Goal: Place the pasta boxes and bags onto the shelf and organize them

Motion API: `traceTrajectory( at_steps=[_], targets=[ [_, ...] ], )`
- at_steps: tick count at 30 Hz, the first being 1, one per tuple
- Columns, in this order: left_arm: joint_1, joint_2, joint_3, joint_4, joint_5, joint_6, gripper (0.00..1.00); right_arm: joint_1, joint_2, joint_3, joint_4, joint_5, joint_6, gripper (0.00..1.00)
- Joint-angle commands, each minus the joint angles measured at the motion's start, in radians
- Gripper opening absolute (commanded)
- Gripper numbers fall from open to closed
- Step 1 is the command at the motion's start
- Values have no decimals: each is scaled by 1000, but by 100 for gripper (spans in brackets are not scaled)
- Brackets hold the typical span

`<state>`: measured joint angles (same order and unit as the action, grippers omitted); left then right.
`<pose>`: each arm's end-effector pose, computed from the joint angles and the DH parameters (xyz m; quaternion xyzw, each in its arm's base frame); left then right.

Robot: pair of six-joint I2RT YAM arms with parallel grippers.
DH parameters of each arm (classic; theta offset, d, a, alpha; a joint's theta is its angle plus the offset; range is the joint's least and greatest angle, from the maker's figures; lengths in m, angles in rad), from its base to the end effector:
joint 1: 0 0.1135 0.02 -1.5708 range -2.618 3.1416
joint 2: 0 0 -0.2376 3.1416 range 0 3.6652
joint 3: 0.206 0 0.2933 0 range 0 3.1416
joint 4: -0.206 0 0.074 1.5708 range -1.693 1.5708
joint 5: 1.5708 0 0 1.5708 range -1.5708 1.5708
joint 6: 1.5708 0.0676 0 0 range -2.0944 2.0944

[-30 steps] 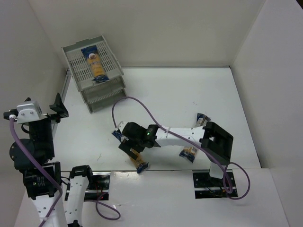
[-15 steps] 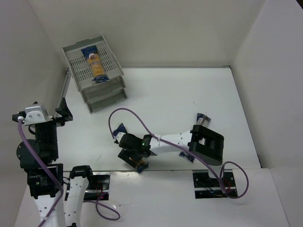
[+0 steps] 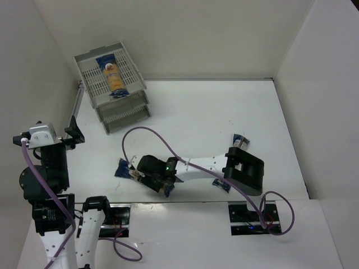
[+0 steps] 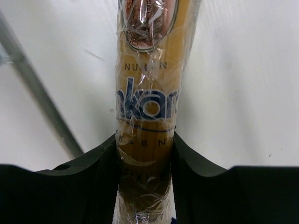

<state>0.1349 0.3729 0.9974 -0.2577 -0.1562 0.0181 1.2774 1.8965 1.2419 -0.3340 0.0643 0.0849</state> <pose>0.1254 0.0276 0.4671 -0.0971 0.5598 0.1069 0.8159 0.1309 0.4181 0.0932 -0.5300 0.7974 0.1567 0.2422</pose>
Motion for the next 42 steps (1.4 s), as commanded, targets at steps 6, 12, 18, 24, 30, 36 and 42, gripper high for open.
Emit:
traceTrajectory(
  at_steps=[6, 12, 18, 24, 30, 36, 42],
  targets=[
    [-3, 76, 98, 61, -20, 63, 100, -55, -198, 232, -59, -283, -103, 0],
    [-3, 126, 155, 32, -20, 63, 100, -190, -299, 159, -59, -438, -57, 0],
    [38, 153, 185, 32, 1, 17, 100, -323, -410, 33, -36, -488, -18, 0],
    [81, 175, 185, 32, 24, -14, 100, -477, -433, 134, 1, -561, 104, 0],
    [91, 193, 176, 52, 35, -33, 100, -538, -378, 229, 79, -618, 274, 0],
    [100, 193, 153, 71, 23, -23, 100, -572, -245, 388, 95, -623, 331, 0],
    [100, 184, 135, 98, 12, 20, 100, -572, -84, 554, 61, -601, 326, 0]
  ],
)
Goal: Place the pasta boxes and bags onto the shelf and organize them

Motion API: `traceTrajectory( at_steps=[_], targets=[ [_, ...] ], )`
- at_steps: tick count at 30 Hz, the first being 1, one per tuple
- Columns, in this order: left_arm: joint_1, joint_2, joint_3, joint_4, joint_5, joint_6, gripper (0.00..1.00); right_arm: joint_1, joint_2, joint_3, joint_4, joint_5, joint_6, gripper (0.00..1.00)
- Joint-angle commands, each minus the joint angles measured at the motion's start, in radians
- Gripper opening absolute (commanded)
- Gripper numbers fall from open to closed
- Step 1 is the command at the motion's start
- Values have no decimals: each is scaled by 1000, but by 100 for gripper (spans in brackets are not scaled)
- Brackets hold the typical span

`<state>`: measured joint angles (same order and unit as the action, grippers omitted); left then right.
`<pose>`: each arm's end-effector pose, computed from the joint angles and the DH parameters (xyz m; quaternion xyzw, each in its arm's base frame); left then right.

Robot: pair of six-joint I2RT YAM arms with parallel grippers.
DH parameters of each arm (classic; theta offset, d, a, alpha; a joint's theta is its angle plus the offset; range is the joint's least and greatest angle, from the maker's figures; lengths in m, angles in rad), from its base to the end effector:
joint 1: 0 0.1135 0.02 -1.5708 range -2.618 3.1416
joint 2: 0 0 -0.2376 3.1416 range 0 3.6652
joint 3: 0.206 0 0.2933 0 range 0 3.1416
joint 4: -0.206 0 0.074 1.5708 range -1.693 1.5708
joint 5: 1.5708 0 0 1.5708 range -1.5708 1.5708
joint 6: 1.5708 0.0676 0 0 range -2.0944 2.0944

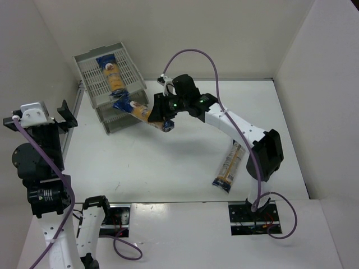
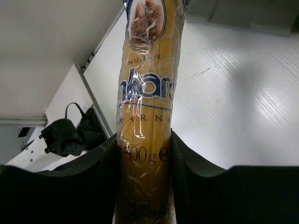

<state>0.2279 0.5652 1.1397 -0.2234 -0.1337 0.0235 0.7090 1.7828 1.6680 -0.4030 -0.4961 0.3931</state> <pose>0.1540 0.0450 0.4956 -0.1128 0.5629 0.1405 0.8067 0.3419 0.3357 0.3064 -0.2537 0.8083 0.4359 0.3039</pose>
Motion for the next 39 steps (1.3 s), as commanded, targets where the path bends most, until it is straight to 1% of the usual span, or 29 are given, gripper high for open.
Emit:
traceTrajectory(
  at_steps=[1, 4, 6, 12, 16, 18, 20, 27, 35, 37, 39],
  targets=[
    [7, -8, -17, 73, -10, 24, 100, -3, 46, 140, 121, -41, 18, 0],
    [7, -8, -26, 93, -20, 35, 100, -3, 56, 115, 112, -41, -3, 0],
    [7, -8, -50, 93, -20, 35, 100, -3, 30, 81, 122, -71, -3, 0],
    [7, -8, -72, 120, -20, 35, 100, -3, -3, 70, 122, -120, 6, 0],
    [7, 1, -72, 140, -1, 24, 100, -3, -29, 4, 142, -110, 15, 0],
    [7, 10, -72, 141, -1, 15, 100, -3, -2, 4, 161, -94, 26, 0],
    [7, 10, -72, 141, 9, 15, 100, -3, 42, 28, 170, -84, 41, 0],
    [16, 1, -100, 141, 0, 15, 100, -3, 180, 237, 179, -65, 65, 0],
    [16, 1, -138, 170, -18, 44, 100, 7, 308, 357, 145, 56, 141, 0],
    [16, 1, -138, 179, -18, 55, 100, 7, 332, 410, 133, 108, 153, 0],
    [16, 1, -147, 189, -27, 55, 100, 7, 381, 487, 124, 108, 153, 0]
  ],
)
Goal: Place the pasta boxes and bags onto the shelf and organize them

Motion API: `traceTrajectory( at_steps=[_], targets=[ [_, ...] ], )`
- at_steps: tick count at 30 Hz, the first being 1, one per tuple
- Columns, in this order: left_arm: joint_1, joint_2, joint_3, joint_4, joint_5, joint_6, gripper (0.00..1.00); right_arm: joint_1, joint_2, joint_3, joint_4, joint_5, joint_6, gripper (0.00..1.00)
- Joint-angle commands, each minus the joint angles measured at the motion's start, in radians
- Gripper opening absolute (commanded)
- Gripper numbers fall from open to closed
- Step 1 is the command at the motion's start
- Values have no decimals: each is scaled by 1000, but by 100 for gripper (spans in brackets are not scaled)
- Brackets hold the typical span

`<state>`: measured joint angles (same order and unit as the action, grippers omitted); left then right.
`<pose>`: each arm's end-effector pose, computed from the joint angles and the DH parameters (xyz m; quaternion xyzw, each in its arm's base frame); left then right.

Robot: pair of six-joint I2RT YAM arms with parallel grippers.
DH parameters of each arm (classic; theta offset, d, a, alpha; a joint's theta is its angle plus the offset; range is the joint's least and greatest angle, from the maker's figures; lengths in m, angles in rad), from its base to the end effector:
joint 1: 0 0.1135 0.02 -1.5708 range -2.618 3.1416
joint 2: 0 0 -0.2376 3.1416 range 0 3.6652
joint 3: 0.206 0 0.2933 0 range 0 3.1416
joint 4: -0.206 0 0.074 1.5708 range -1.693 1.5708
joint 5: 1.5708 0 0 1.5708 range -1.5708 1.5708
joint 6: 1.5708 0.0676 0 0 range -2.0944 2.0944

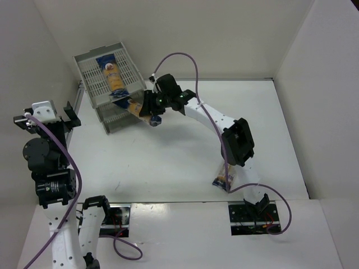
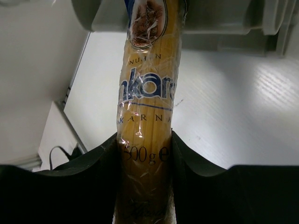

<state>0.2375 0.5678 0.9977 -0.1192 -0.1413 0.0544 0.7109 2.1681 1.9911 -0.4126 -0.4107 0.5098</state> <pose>0.1823 0.0539 0.4586 -0.1105 0.5800 0.1584 0.7914 0.4066 0.3857 0.2429 -0.1823 0.8495 0.4118 0.2749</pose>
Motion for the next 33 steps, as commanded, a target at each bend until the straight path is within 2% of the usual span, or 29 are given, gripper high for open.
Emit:
traceTrajectory(
  at_steps=[1, 7, 14, 17, 22, 23, 24, 26, 27, 30, 31, 33],
  targets=[
    [6, 7, -5, 85, -20, 35, 100, 5, 13, 194, 124, 42, 50, 0],
    [6, 27, -33, 130, -29, 56, 100, 48, 140, 393, 72, 151, 117, 0],
    [6, 78, -42, 188, -29, 88, 100, 110, 278, 603, -44, 358, 170, 0],
    [6, 90, -67, 228, -29, 88, 100, 134, 344, 751, -72, 424, 180, 0],
    [16, 119, -76, 274, -29, 110, 100, 144, 389, 805, -107, 529, 200, 0],
    [16, 132, -76, 289, -29, 110, 100, 144, 412, 821, -92, 529, 200, 4],
    [16, 132, -76, 289, -29, 110, 100, 153, 423, 831, -92, 529, 187, 23],
    [16, 142, -76, 289, -20, 110, 100, 153, 444, 863, -80, 529, 159, 33],
    [16, 142, -76, 289, -20, 110, 100, 162, 456, 864, -80, 529, 150, 46],
    [25, 142, -76, 289, -20, 110, 100, 162, 457, 864, -92, 500, 136, 65],
    [25, 142, -76, 289, -20, 110, 100, 162, 457, 864, -92, 487, 118, 76],
    [25, 142, -76, 279, -20, 110, 100, 162, 432, 833, -92, 451, 101, 87]
  ],
)
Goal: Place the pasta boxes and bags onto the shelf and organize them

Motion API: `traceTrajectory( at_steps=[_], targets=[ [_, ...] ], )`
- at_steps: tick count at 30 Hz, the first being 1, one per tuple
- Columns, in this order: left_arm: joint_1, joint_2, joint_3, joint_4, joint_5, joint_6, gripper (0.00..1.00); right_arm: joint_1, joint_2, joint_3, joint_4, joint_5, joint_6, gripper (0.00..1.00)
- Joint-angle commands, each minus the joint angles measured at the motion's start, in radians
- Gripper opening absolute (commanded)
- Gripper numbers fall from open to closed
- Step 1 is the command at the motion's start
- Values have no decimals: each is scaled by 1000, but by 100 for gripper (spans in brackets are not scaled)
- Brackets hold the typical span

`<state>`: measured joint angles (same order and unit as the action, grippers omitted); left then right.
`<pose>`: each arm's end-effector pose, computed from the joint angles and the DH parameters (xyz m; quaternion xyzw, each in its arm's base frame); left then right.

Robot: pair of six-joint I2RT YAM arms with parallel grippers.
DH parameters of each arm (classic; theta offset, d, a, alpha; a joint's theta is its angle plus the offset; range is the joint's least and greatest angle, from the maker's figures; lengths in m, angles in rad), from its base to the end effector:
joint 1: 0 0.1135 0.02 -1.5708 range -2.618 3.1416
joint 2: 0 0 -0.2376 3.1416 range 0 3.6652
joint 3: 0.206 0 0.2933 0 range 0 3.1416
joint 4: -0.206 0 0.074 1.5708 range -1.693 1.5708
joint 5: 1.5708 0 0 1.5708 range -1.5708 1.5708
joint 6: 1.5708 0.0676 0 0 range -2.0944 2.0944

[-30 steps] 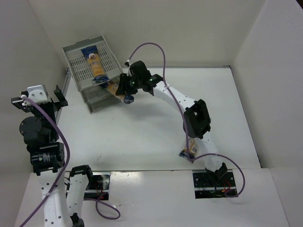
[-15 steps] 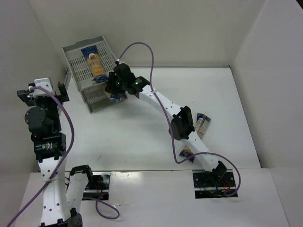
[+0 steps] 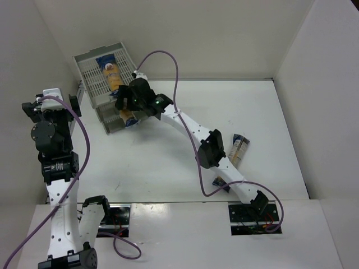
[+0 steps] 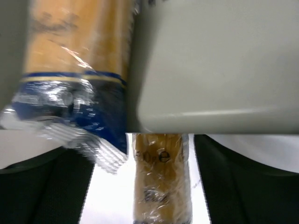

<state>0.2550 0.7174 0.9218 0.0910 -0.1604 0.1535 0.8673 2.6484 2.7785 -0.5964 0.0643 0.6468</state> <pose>0.2339 0.0721 0.4277 -0.0944 0.5894 0.2092 0.7746 0.4125 0.4795 0.2591 -0.0769 0.8476 0.3402 0.3999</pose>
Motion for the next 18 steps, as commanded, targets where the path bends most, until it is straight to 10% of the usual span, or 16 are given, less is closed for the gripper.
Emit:
traceTrajectory(
  at_steps=[1, 9, 11, 15, 18],
  targets=[
    [7, -18, 0, 69, -1, 11, 100, 6, -57, 35, 92, -24, -45, 95],
    [26, -93, 9, 26, -1, 11, 100, -5, -272, -276, 63, -47, -145, 86],
    [26, -107, 9, 13, -10, 1, 100, -14, -376, -420, 63, -15, -179, 70],
    [35, -130, 18, -11, -10, -17, 100, -14, -534, -670, 102, -4, -341, 7],
    [35, -130, 18, -20, 1, -38, 100, -14, -603, -813, 142, -27, -393, 0]
  ],
)
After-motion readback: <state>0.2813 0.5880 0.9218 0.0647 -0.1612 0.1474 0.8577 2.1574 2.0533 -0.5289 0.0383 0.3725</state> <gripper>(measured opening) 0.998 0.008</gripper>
